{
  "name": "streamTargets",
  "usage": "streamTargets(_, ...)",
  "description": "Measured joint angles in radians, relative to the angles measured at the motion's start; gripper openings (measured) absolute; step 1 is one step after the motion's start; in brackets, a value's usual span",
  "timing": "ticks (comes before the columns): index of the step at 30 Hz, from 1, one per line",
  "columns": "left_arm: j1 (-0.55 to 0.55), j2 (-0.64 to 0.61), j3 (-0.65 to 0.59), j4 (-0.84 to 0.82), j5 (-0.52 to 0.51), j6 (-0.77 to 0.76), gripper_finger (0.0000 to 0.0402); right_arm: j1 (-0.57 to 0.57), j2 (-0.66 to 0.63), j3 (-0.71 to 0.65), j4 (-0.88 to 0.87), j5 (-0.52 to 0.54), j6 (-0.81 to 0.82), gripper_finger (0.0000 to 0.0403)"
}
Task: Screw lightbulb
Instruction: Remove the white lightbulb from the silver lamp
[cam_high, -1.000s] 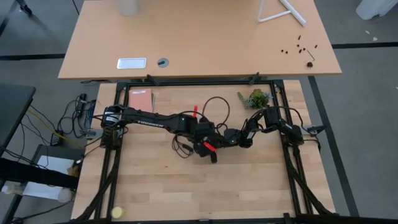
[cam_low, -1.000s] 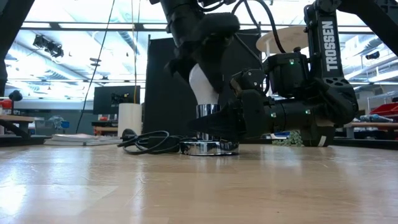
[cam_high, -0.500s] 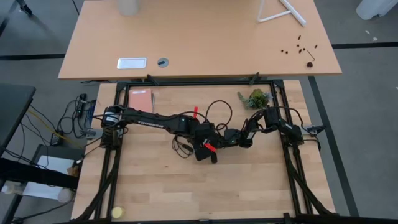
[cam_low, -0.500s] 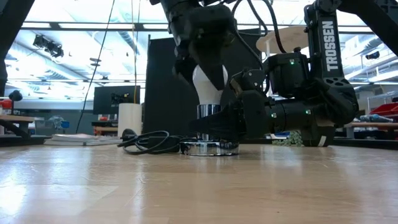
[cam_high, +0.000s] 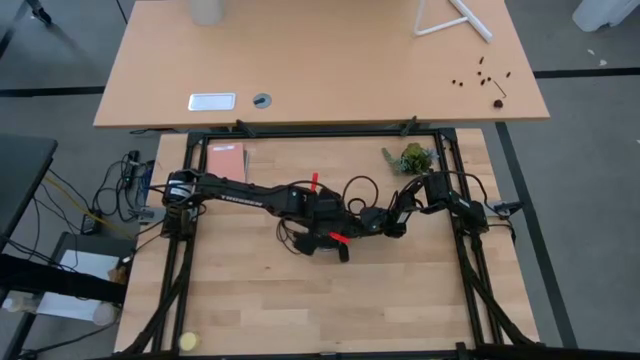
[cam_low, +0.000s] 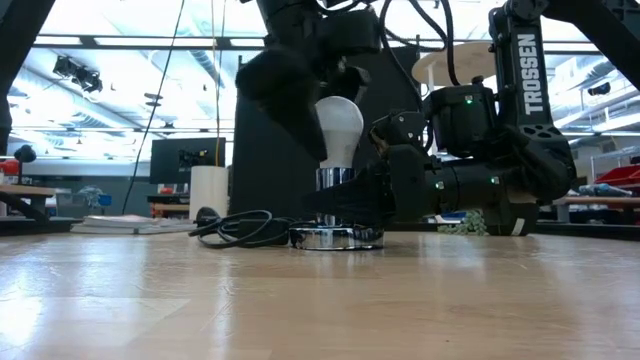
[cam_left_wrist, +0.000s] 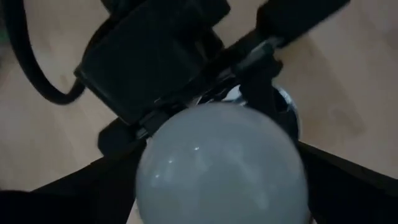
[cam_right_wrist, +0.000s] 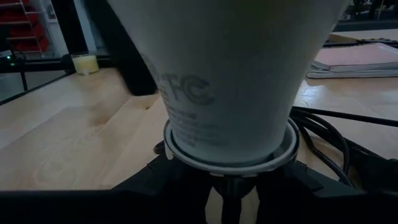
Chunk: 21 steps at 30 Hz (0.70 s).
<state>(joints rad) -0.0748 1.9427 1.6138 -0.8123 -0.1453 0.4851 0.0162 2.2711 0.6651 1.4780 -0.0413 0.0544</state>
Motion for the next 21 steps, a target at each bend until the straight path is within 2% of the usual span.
streamTargets(6,0.001,0.000,0.000,-0.031,-0.004,0.170,0.0389,0.000,0.000,0.000,-0.001,-0.001,-0.002,0.0179)
streamTargets(11,0.001,0.000,0.000,-0.012,0.027,0.188,0.0378,0.000,0.000,0.000,-0.001,-0.001,-0.002,0.0179)
streamTargets(20,0.002,0.000,0.000,-0.006,0.022,0.159,0.0258,0.000,0.000,0.000,-0.001,-0.002,-0.005,0.0179)
streamTargets(21,0.002,0.000,0.000,-0.006,0.021,0.140,0.0255,0.000,0.000,0.000,-0.001,-0.002,-0.005,0.0179)
